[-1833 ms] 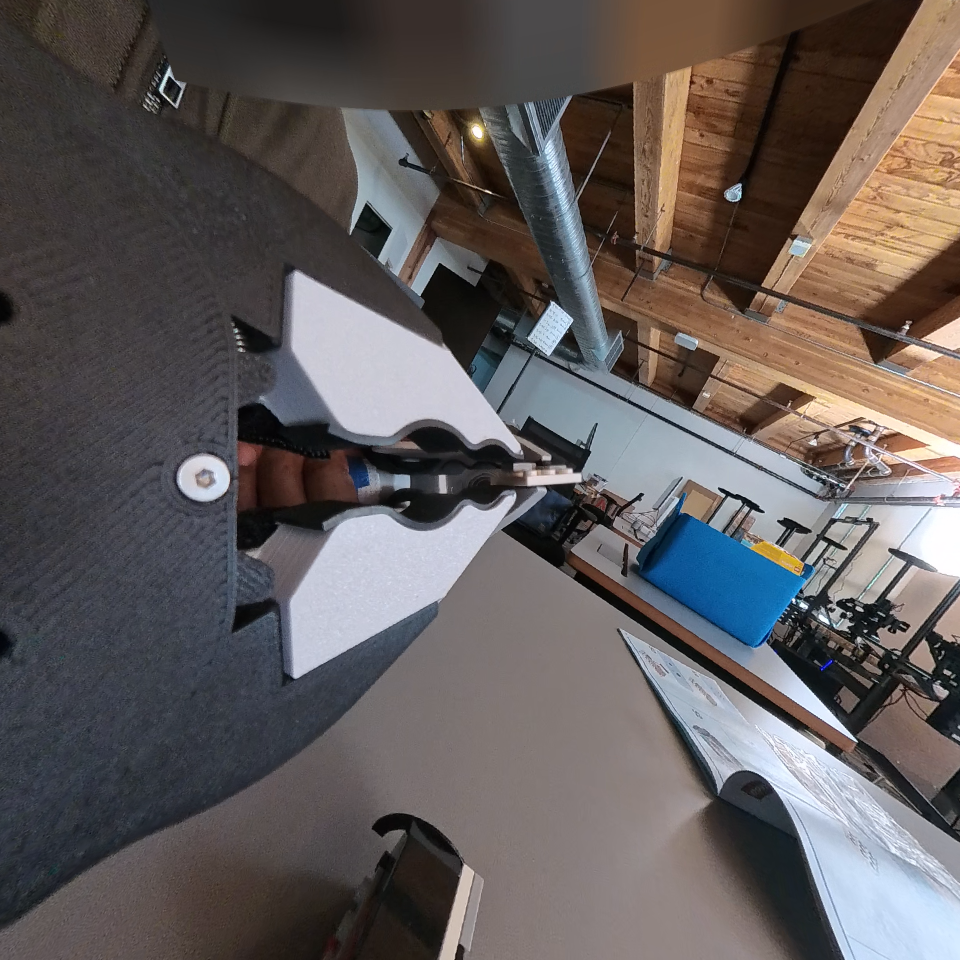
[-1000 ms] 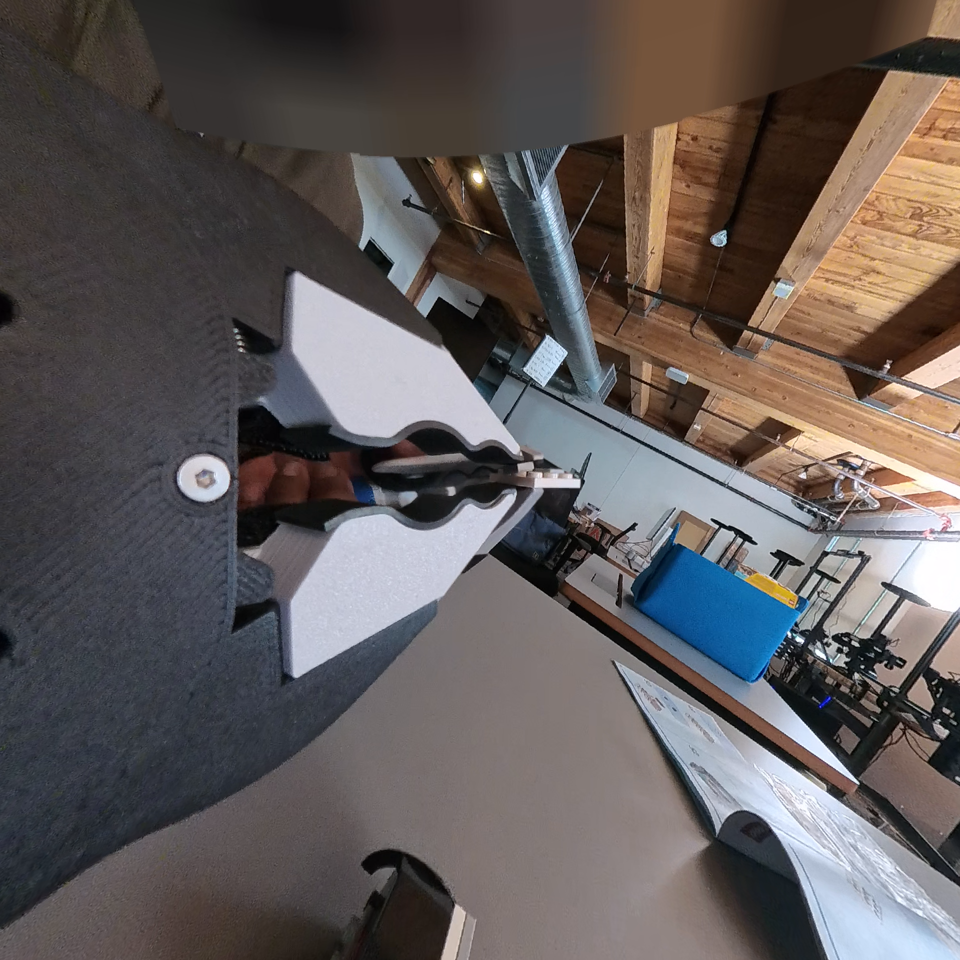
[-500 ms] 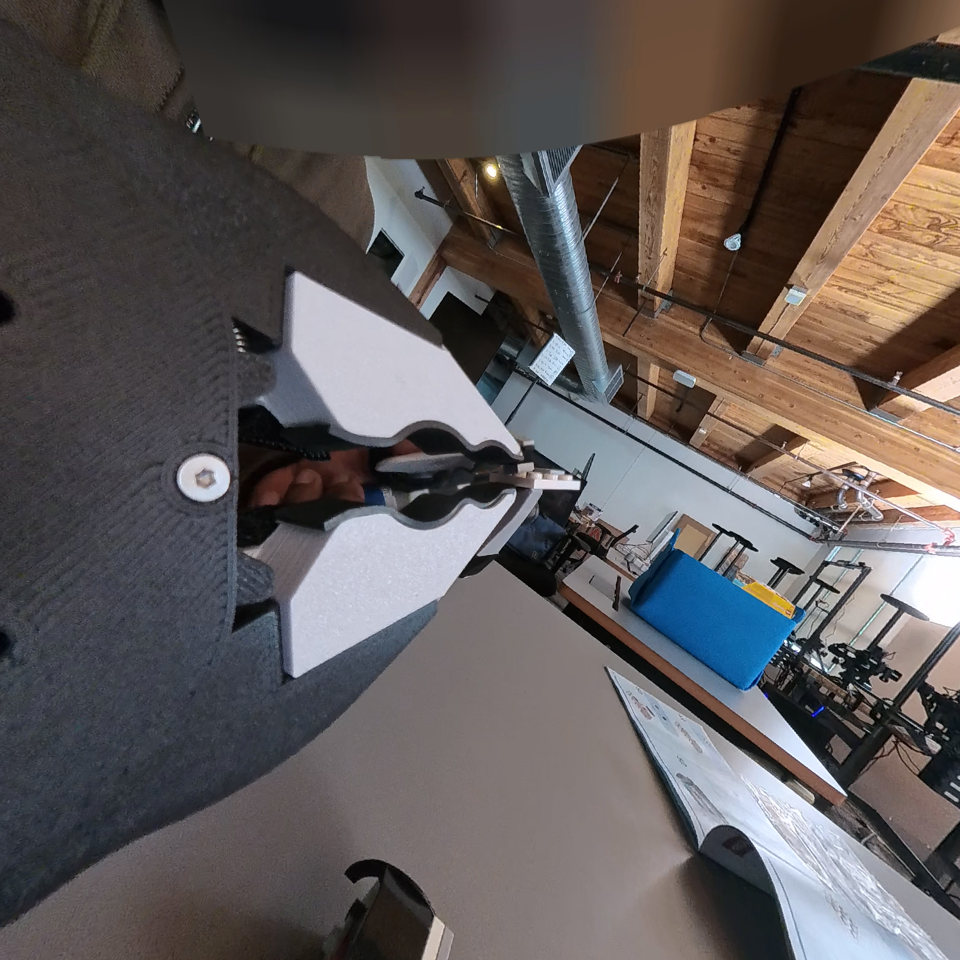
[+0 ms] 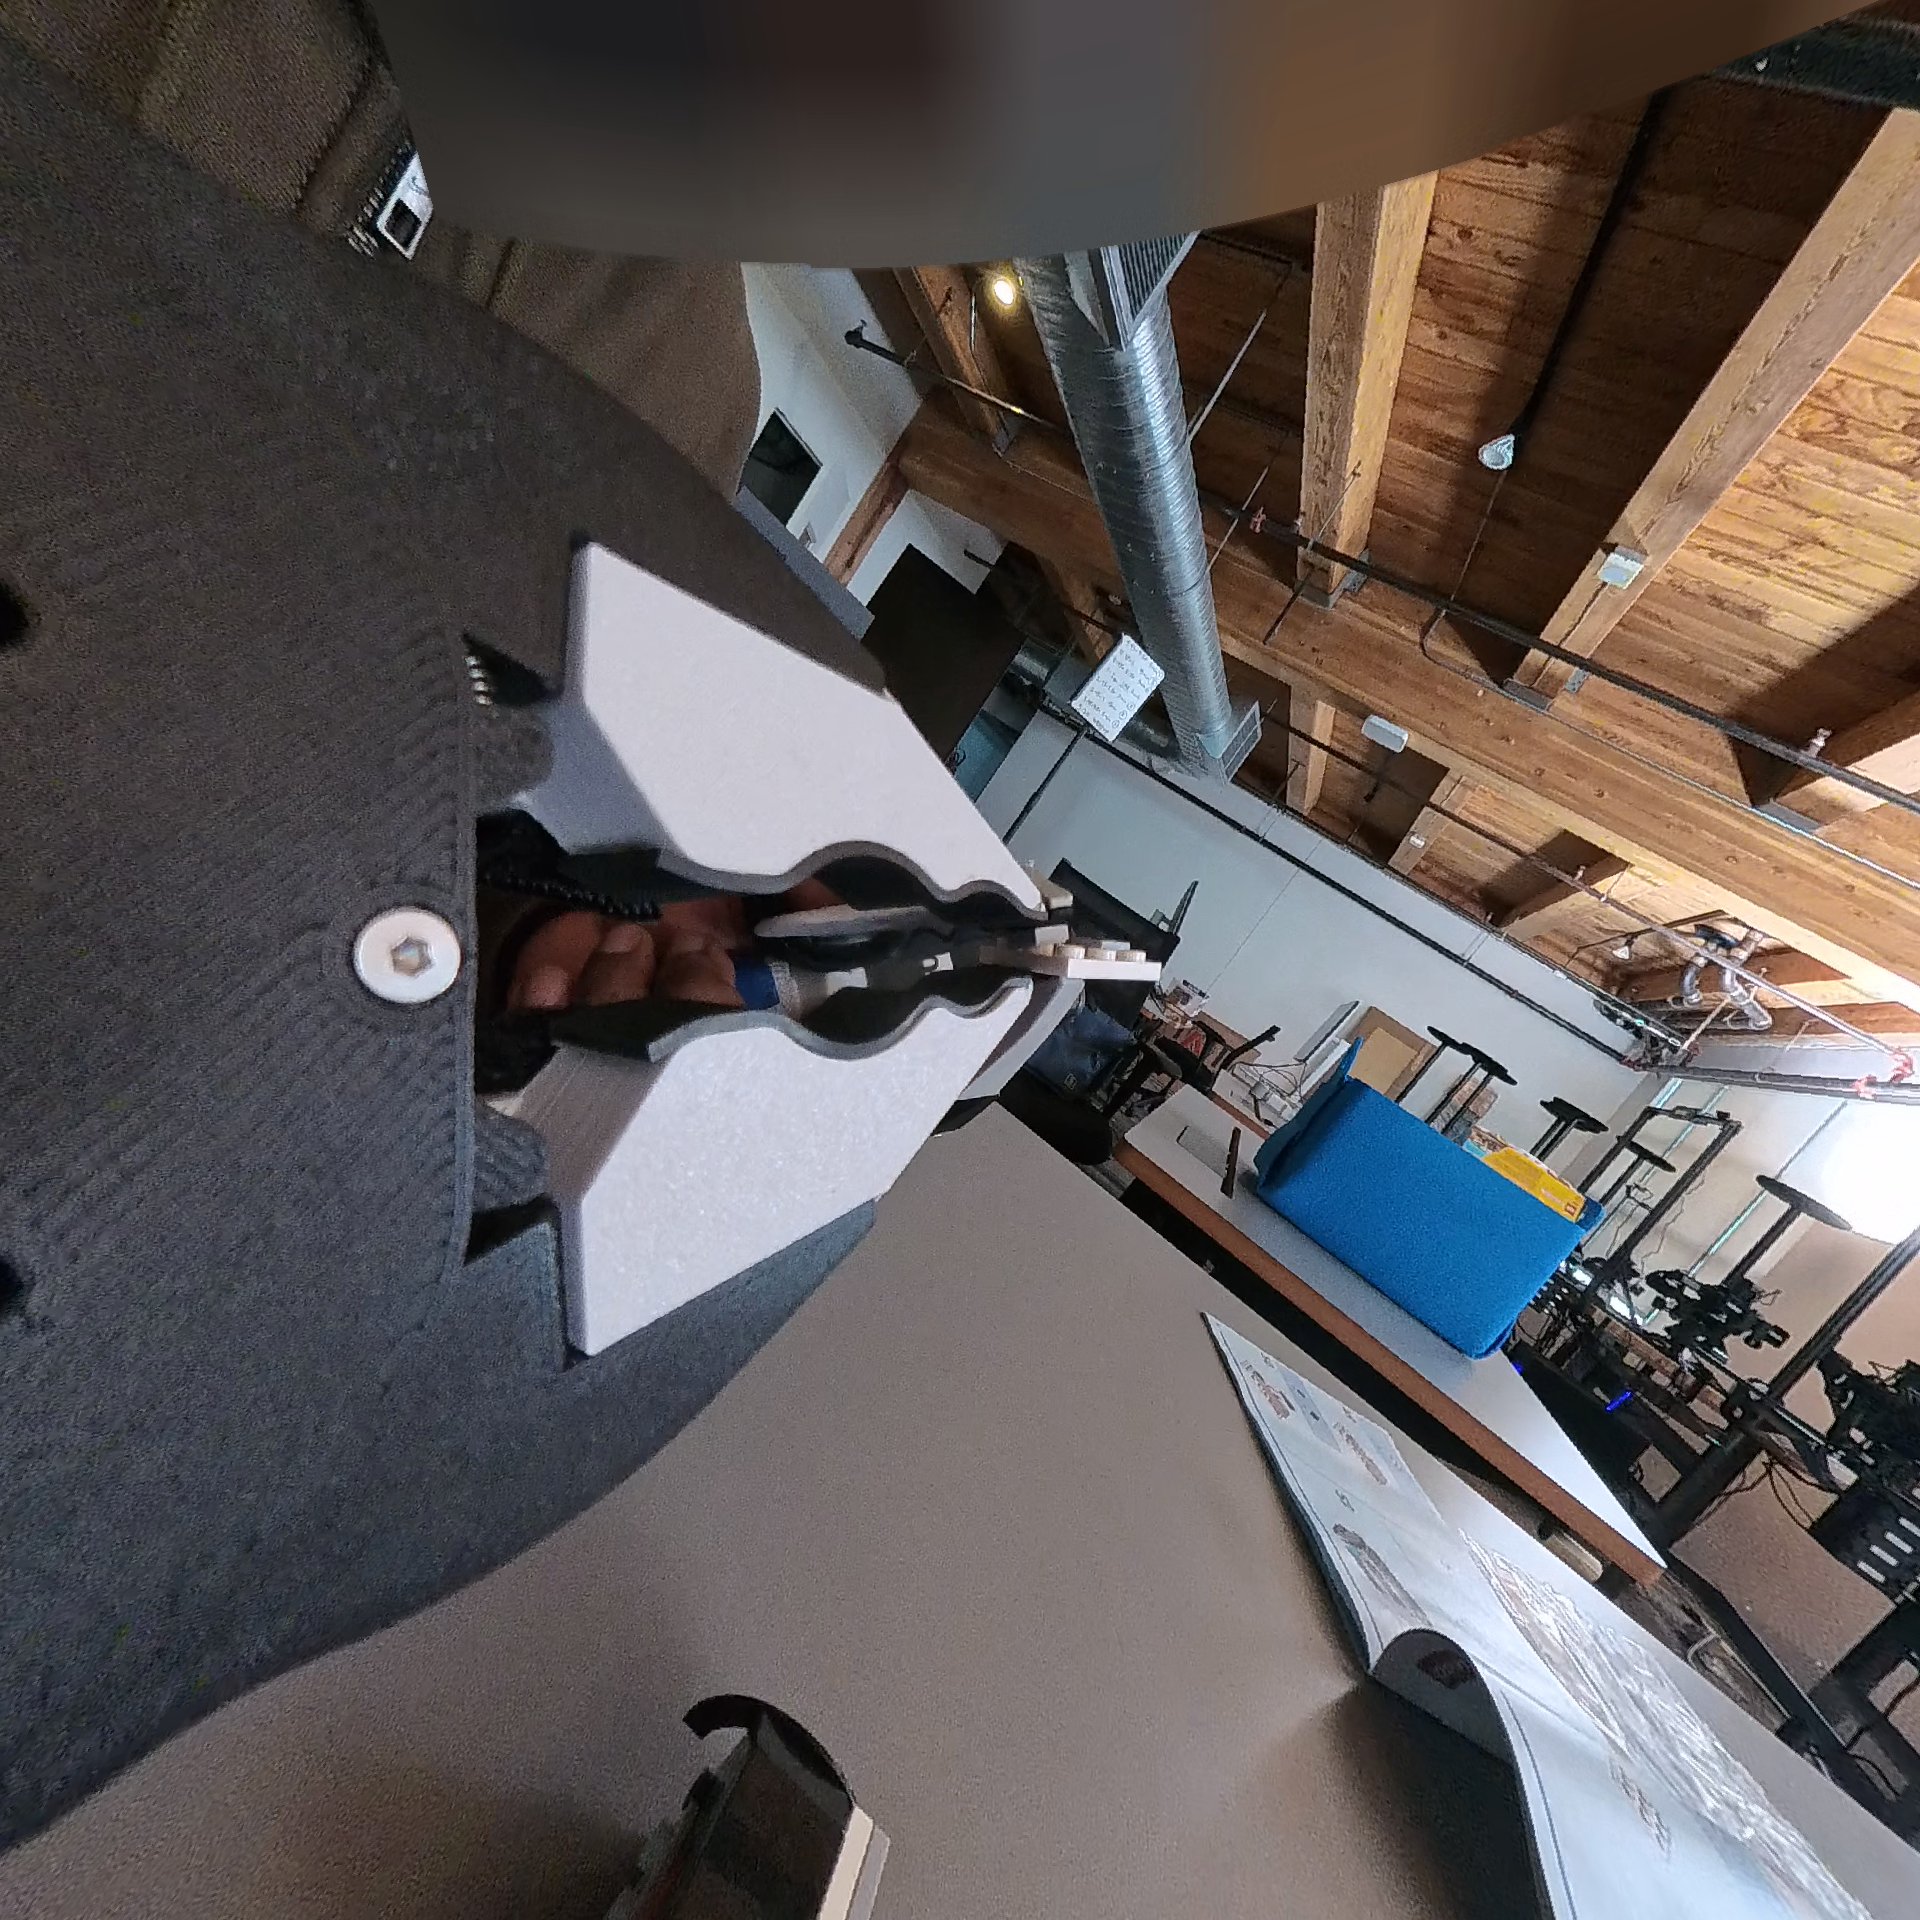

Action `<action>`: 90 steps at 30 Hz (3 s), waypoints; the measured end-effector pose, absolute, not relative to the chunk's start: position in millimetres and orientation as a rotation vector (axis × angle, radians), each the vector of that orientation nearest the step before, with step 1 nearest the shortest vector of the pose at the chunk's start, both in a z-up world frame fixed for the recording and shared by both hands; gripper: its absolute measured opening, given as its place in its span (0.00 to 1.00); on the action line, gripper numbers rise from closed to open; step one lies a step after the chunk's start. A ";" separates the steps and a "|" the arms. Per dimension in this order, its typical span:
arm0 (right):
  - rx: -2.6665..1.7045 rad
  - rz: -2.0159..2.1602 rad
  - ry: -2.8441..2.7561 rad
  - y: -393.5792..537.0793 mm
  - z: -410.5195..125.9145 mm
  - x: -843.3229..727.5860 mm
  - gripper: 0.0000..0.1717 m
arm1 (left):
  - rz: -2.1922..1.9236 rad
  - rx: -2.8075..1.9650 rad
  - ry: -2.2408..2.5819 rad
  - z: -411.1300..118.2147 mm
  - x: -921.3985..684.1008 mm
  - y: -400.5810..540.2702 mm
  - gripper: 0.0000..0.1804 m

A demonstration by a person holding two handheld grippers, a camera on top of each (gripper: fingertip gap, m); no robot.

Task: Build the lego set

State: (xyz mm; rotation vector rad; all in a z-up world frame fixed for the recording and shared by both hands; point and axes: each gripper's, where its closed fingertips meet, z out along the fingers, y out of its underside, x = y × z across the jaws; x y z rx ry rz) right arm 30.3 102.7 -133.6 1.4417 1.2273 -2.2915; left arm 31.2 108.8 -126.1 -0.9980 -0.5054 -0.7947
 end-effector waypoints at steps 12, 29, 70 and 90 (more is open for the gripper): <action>1.423 -2.305 1.280 98.4 -130.7 32.6 0.04 | -0.733 -1.002 -0.496 -124.4 31.5 105.7 0.04; 1.440 -2.321 1.213 106.3 -130.0 27.9 0.13 | -0.812 -0.914 -0.545 -123.2 24.6 99.8 0.04; 1.514 -2.390 1.230 107.3 -135.9 26.7 0.04 | -0.946 -0.951 -0.604 -132.5 29.1 112.1 0.09; 1.345 -2.442 1.506 94.7 -124.6 38.7 0.08 | -0.648 -1.060 -0.344 -114.4 39.7 98.8 0.04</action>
